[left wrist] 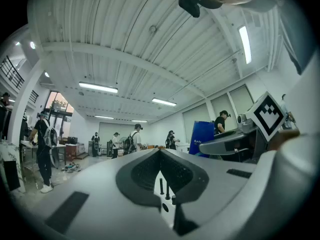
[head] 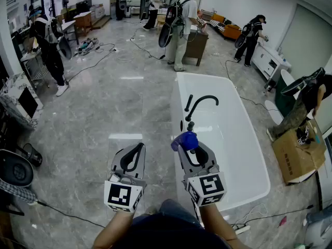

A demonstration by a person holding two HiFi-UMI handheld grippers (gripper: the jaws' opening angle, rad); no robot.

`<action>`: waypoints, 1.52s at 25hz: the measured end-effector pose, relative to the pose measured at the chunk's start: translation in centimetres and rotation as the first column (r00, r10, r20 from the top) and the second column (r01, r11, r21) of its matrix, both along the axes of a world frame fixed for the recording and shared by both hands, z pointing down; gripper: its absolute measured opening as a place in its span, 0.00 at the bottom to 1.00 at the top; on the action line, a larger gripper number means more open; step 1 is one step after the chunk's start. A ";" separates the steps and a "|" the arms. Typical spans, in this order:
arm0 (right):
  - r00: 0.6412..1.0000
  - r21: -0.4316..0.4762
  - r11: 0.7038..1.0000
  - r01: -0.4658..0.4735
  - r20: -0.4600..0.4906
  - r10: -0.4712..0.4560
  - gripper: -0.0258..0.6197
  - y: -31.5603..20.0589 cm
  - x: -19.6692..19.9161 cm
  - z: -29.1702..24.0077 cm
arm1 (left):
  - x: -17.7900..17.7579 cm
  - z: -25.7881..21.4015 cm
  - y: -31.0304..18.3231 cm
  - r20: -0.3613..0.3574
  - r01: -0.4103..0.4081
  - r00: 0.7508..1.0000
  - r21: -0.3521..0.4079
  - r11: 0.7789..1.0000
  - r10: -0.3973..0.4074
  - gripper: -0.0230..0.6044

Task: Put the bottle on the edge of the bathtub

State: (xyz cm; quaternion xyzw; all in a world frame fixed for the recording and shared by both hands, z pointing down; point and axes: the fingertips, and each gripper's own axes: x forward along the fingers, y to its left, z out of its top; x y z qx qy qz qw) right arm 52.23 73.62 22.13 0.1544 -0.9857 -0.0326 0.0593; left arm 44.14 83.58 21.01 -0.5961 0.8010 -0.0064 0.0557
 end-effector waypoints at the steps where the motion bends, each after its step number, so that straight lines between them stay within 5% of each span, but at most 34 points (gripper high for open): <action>1: 1.000 0.000 1.000 0.005 -0.007 -0.005 0.28 0.1 -0.7 0.4 | -0.6 0.1 0.0 0.004 0.003 1.000 0.003 1.000 -0.003 0.07; 8: 1.000 0.004 1.000 -0.008 0.003 0.008 0.28 -2.1 -4.6 2.1 | -4.7 0.8 -2.8 0.021 -0.001 1.000 -0.005 1.000 0.001 0.07; 25: 0.998 0.020 0.998 0.058 0.021 -0.059 0.28 -26.1 -21.9 0.5 | -21.6 -1.0 -26.6 0.044 0.057 0.997 0.010 0.998 -0.057 0.07; 38: 1.000 -0.017 1.000 0.024 0.021 -0.023 0.28 -36.8 -30.5 3.0 | -31.8 1.9 -35.7 -0.003 0.074 0.997 -0.032 0.997 -0.074 0.07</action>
